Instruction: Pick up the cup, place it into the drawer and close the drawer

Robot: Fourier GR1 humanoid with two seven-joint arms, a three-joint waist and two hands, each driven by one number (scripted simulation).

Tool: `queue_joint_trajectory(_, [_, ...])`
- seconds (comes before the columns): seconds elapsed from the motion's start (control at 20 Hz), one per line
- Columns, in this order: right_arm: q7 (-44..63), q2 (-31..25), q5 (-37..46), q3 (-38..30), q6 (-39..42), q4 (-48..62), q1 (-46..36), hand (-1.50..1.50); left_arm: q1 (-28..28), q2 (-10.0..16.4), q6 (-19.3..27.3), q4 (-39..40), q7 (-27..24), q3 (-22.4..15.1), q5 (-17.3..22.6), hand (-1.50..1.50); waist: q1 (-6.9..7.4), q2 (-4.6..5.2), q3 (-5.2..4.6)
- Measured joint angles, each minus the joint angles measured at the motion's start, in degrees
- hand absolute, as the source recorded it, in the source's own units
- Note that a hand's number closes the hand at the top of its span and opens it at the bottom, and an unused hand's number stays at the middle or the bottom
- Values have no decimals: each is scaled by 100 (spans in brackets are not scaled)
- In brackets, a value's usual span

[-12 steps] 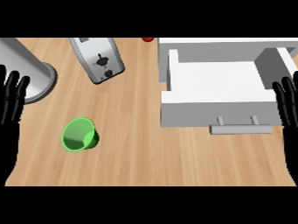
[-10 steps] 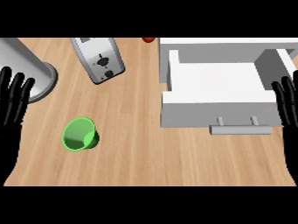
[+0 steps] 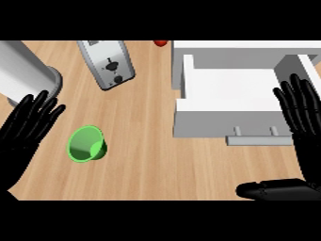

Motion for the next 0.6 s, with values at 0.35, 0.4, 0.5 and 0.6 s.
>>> queue_joint_trajectory(0.35, [116, -95, -188, -165, 212, 510, -464, -150, -540, 284, -781, 1540, -170, 450, 251, -150, -13, -11, 3])
queue_joint_trajectory(0.4, [130, -93, -182, -167, 223, 521, -489, -150, -600, 305, -871, 1744, -209, 498, 214, -150, -13, -12, 2])
queue_joint_trajectory(0.5, [78, -134, -251, -268, 290, 656, -602, -150, -673, 255, -961, 2094, -364, 492, -33, -150, -13, -13, 2])
queue_joint_trajectory(0.6, [103, -123, -241, -311, 265, 707, -734, -150, -789, 240, -1029, 2428, -485, 529, -230, -150, -13, -15, 3])
